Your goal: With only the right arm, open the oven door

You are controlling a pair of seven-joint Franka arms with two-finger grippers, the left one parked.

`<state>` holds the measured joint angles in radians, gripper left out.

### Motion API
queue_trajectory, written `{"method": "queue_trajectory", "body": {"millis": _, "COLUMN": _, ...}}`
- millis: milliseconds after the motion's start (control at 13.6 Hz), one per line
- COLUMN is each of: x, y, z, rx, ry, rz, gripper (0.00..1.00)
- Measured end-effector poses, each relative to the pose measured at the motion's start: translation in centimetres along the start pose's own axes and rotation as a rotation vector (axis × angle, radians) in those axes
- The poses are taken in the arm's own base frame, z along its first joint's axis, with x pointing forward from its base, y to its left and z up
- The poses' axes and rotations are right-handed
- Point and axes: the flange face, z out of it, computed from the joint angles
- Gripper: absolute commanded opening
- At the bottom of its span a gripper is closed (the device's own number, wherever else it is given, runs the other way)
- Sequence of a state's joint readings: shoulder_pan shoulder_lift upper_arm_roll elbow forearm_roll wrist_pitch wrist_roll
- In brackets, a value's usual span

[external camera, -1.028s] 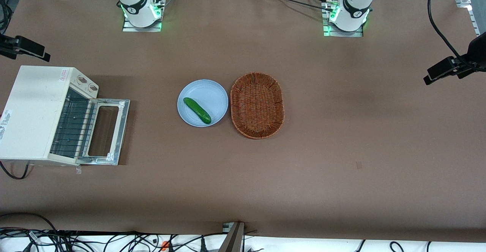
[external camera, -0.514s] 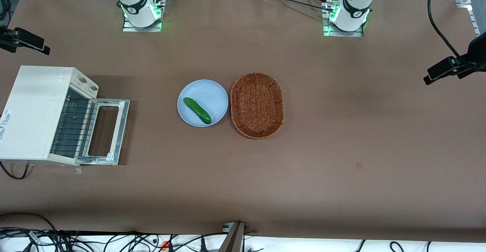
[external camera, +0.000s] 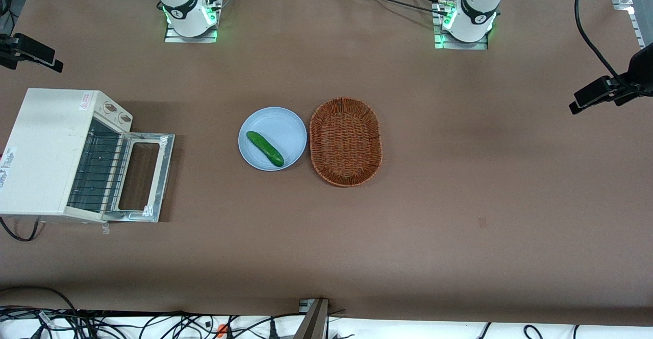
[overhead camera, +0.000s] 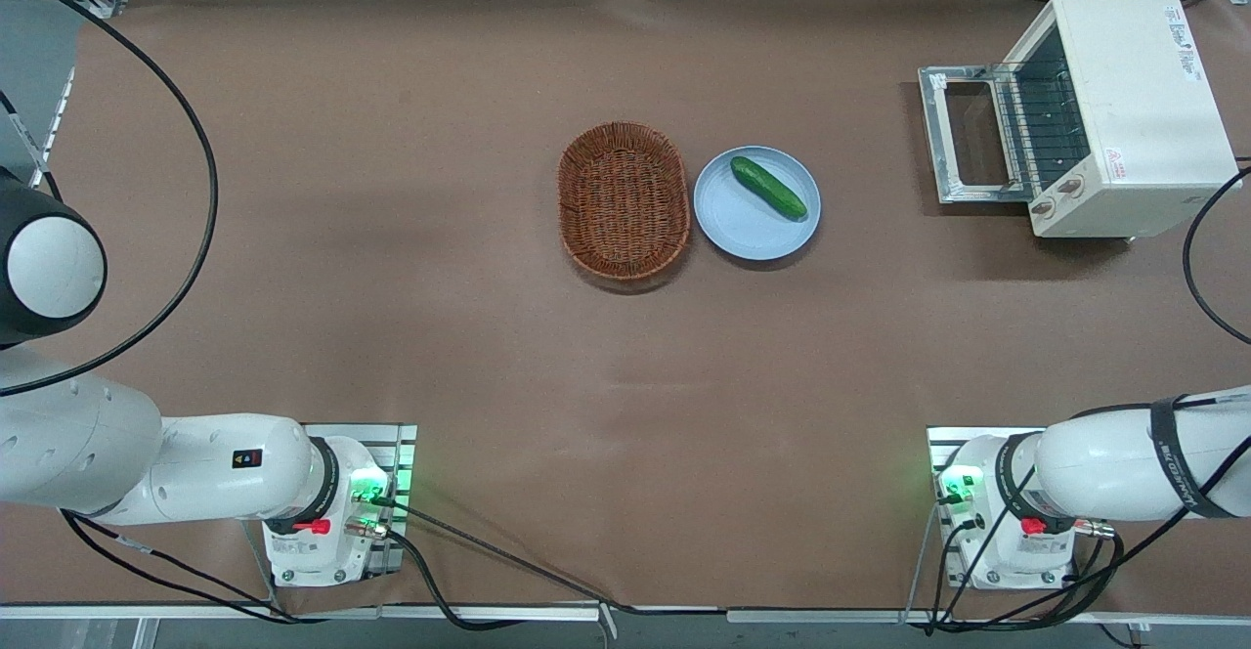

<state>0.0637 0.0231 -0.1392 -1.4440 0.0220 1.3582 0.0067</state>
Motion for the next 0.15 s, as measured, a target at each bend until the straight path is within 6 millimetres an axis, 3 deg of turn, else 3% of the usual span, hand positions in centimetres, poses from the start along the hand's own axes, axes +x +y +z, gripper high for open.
{"method": "queue_trajectory", "body": {"millis": 147, "x": 0.26, "y": 0.01, "z": -0.22, "rx": 0.000, "ry": 0.025, "rz": 0.000, "gripper": 1.00}}
